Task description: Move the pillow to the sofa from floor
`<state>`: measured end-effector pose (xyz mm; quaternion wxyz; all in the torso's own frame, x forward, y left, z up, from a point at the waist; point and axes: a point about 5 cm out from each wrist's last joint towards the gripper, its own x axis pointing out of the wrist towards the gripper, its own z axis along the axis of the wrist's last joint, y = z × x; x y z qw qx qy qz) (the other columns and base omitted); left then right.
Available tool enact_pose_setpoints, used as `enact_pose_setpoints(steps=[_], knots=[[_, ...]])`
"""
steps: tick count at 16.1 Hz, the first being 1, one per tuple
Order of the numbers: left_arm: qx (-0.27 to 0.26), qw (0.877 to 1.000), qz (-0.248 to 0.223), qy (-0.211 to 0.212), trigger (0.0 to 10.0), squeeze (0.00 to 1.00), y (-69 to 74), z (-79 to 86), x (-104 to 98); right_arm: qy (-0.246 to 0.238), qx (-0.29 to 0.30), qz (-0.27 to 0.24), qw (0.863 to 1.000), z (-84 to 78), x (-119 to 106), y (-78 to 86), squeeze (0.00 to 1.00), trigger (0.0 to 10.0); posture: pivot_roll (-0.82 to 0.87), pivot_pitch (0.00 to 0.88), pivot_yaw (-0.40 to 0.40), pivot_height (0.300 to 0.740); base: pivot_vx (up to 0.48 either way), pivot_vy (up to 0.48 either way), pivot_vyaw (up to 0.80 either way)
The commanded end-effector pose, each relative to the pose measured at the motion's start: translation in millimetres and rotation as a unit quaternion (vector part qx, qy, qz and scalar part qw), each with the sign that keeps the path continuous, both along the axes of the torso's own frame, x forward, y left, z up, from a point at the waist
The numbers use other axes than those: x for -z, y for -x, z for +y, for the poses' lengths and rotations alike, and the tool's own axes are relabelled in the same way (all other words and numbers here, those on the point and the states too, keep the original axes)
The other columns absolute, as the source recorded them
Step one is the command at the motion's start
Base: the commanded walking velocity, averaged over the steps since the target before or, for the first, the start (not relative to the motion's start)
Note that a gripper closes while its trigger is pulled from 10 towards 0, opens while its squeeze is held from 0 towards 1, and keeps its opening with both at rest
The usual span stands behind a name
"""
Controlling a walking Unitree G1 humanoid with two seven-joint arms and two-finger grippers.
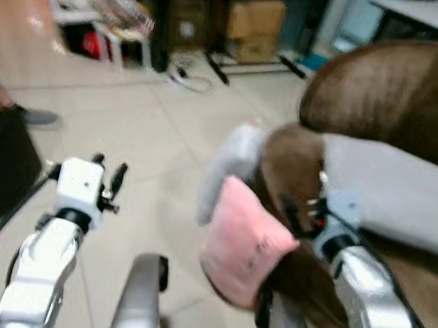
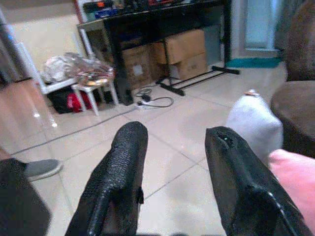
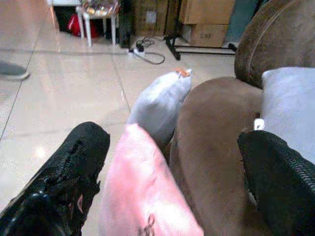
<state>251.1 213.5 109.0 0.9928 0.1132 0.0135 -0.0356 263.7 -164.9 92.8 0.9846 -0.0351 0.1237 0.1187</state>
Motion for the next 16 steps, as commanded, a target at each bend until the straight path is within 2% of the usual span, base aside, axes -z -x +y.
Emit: enact_pose_setpoints(steps=[1, 2, 3, 7, 9, 13, 16], knots=[[0.018, 1.000, -0.024, 0.000, 10.0, 0.00, -3.3, -6.2, -10.6, 0.019, -0.004, -0.024, 1.000, -3.7, -10.5, -5.0, 0.00, 10.0, 0.00, 0.000, -0.018, 0.535, 0.000, 0.000, 0.00], [0.019, 1.000, -0.025, 0.000, 10.0, 0.00, -2.7, -6.0, -10.7, 0.048, -0.010, -0.028, 0.998, -3.1, -10.4, -6.3, 0.00, 10.0, 0.01, 0.000, -0.024, 0.535, 0.000, 0.000, 0.00], [0.019, 0.999, -0.026, 0.001, 10.0, 0.00, -2.1, -5.9, -10.4, 0.057, -0.001, -0.022, 0.998, -4.7, -8.0, -8.2, 0.00, 10.0, 0.02, 0.000, -0.028, 0.535, 0.000, 0.000, 0.80], [0.020, 0.999, -0.028, 0.003, 10.0, 0.00, -0.1, -6.3, -9.3, 0.052, -0.016, -0.025, 0.998, 1.4, -9.1, -11.8, 0.00, 10.0, 0.03, 0.000, -0.044, 0.535, 0.242, 0.000, 0.80], [0.018, 0.999, -0.026, 0.003, 10.0, 0.00, 0.9, -5.8, -8.5, 0.033, -0.004, -0.026, 0.999, 1.0, -10.2, -13.7, 0.00, 10.0, 0.03, 0.000, -0.045, 0.535, 0.324, 0.000, 0.00], [0.021, 0.999, -0.026, 0.001, 10.0, 0.00, 0.8, -4.2, -8.5, 0.027, -0.009, -0.032, 0.999, 2.7, -11.4, -12.9, 0.00, 10.0, 0.02, 0.000, -0.038, 0.535, 0.322, 0.000, 0.00], [0.032, 0.999, -0.028, 0.010, 10.0, 0.00, 1.2, -6.4, -8.8, 0.024, -0.035, -0.028, 0.999, 4.6, -10.3, -9.2, 0.00, 10.0, 0.02, 0.000, -0.038, 0.535, 0.100, 0.000, 0.00]])
